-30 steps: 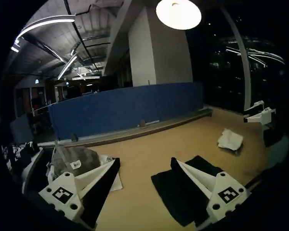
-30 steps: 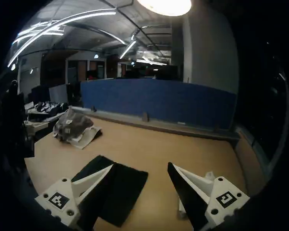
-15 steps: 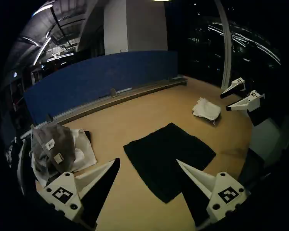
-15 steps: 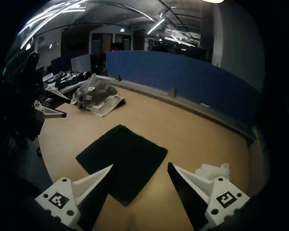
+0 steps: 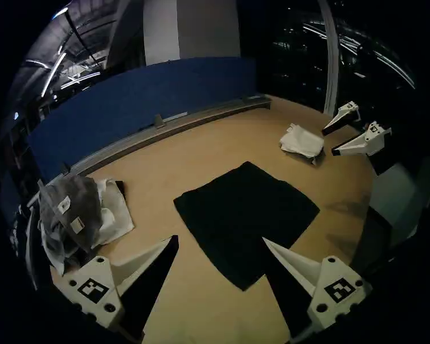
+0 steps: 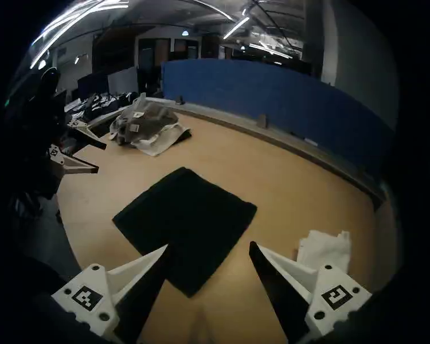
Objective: Fold towel
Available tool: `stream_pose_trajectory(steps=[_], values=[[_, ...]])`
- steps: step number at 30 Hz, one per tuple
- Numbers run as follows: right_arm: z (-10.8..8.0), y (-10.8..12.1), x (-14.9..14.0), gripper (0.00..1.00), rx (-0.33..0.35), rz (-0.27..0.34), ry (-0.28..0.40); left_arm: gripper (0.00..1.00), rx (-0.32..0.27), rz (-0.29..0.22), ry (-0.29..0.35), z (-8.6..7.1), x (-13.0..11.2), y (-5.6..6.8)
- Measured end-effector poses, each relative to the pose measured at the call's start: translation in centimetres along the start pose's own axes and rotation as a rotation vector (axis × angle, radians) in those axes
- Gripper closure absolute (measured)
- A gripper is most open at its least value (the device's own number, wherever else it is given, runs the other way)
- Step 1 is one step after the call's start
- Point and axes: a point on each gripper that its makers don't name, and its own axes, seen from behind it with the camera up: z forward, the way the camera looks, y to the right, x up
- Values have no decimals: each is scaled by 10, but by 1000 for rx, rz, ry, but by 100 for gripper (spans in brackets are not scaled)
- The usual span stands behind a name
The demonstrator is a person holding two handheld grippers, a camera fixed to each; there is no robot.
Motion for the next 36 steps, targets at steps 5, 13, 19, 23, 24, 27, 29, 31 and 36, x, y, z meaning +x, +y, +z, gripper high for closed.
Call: stream_pose_trajectory(steps=[5, 13, 19, 23, 24, 27, 29, 31, 36], values=[[8, -8, -15, 0, 16, 3, -11, 2, -20, -6, -18, 9, -16, 10], [28, -18, -47, 0, 25, 31, -47, 2, -53, -3, -53, 27, -50, 26], [42, -25, -70, 0, 36, 52, -79, 2, -67, -8, -85, 41, -74, 35], [52, -28, -83, 0, 35, 57, -99, 2, -81, -10, -107, 50, -90, 41], [54, -29, -85, 0, 35, 58, -103, 2, -84, -9, -113, 52, -94, 42], [61, -31, -93, 0, 36, 63, -111, 2, -93, 2, -134, 56, -106, 46], [66, -33, -98, 0, 36, 67, -118, 2, -98, 8, -152, 59, -115, 48], [70, -35, -103, 0, 37, 69, -125, 2, -102, 12, -166, 61, -122, 49], [79, -39, -116, 0, 39, 69, -144, 2, -110, 12, -189, 66, -136, 52]])
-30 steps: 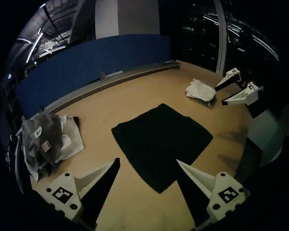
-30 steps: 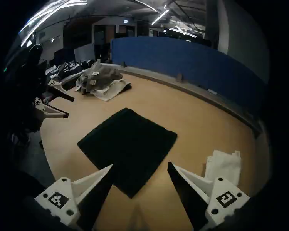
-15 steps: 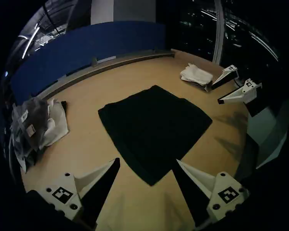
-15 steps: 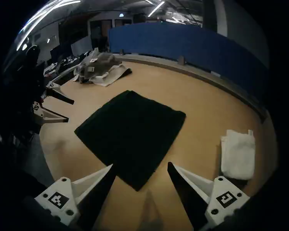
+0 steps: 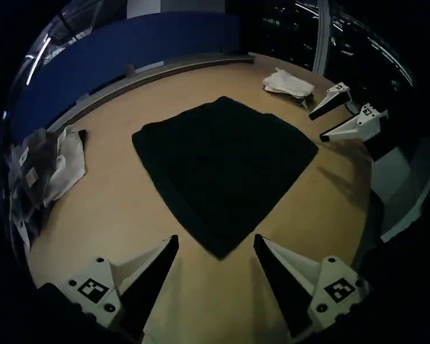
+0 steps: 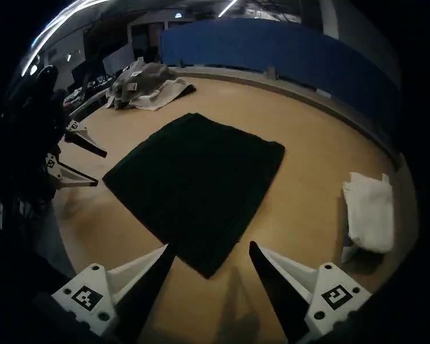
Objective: Fold towel
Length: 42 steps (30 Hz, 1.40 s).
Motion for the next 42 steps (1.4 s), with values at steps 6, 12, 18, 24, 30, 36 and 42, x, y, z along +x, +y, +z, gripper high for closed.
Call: stream_pose_trajectory(steps=[6, 12, 18, 24, 30, 36, 42], values=[[9, -2, -14, 0, -9, -15, -31, 2, -11, 3, -11, 7, -8, 3], [13, -5, -24, 1, -9, -31, -53, 2, -15, 11, -18, 11, -12, 4], [15, -5, -30, 6, -10, -16, -59, 4, -17, 2, -24, 12, -14, 5], [16, -5, -35, 16, -3, -19, -71, 10, -19, 2, -39, 13, -19, 6], [17, -6, -39, 31, 3, -28, -81, 21, -12, 0, -44, 14, -20, 3], [18, -6, -43, 46, 10, -25, -96, 35, 3, 6, -53, 15, -21, -2], [20, -6, -44, 52, 10, -29, -100, 48, 5, 16, -57, 13, -22, -2]])
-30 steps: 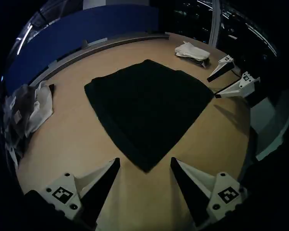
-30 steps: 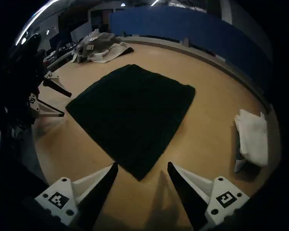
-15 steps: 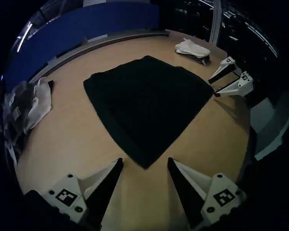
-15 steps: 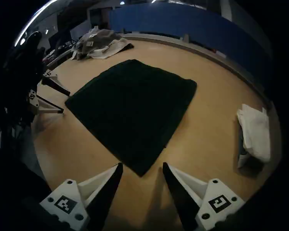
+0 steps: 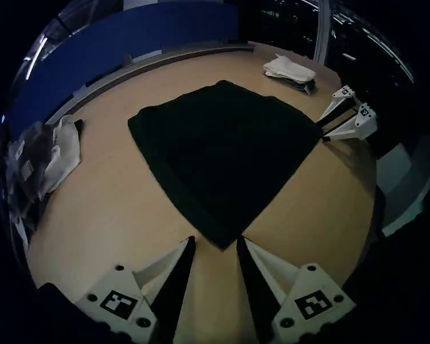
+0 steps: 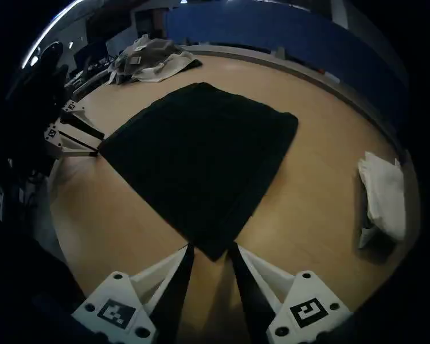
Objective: Fold towel
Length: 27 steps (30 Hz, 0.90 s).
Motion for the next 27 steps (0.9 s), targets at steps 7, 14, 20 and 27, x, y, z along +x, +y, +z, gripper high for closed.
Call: stream_pose_trajectory(steps=[7, 14, 20, 27], values=[[0, 4, -3, 65, -5, 2, -1, 65, -1, 13, -1, 1, 0, 3], [0, 4, -3, 68, -4, 1, -2, 82, 5, 24, 4, 3, 2, 5], [0, 4, -2, 75, -1, -2, -1, 86, -1, 28, 2, 2, 3, 6], [-1, 3, -1, 89, 5, -1, 0, 90, 0, 32, 1, 3, 3, 6]])
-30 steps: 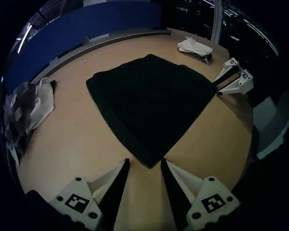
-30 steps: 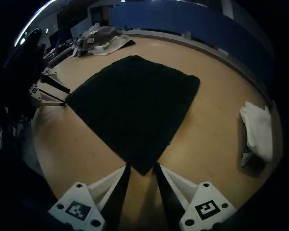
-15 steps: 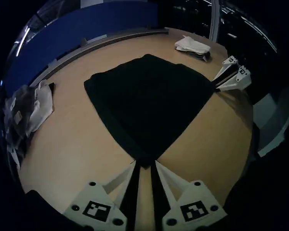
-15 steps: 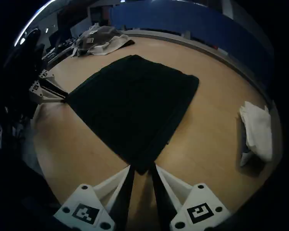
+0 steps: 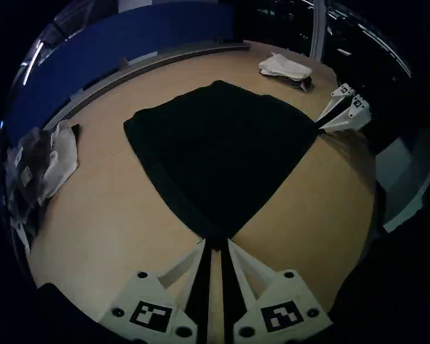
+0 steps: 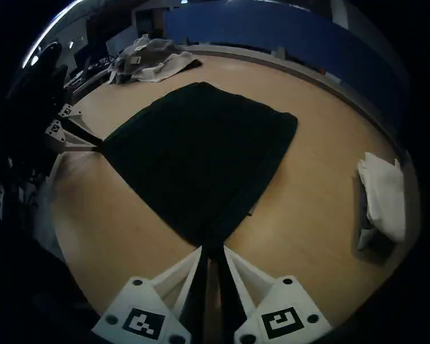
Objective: Fold towel
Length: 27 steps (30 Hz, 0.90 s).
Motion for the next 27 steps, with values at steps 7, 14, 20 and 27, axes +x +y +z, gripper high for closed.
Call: stream_pose_trajectory(steps=[7, 14, 20, 27], values=[[0, 0, 1, 92, 1, 15, 6, 96, 18, 40, 1, 2, 1, 0], [-1, 0, 2, 94, -3, 16, 8, 98, 7, 19, -4, 0, 1, 0], [-2, 0, 3, 95, -6, 14, 10, 98, 4, 7, -7, -1, 1, -1], [-3, 1, 3, 95, -8, 12, 11, 99, -4, -4, -3, -2, 3, 0]])
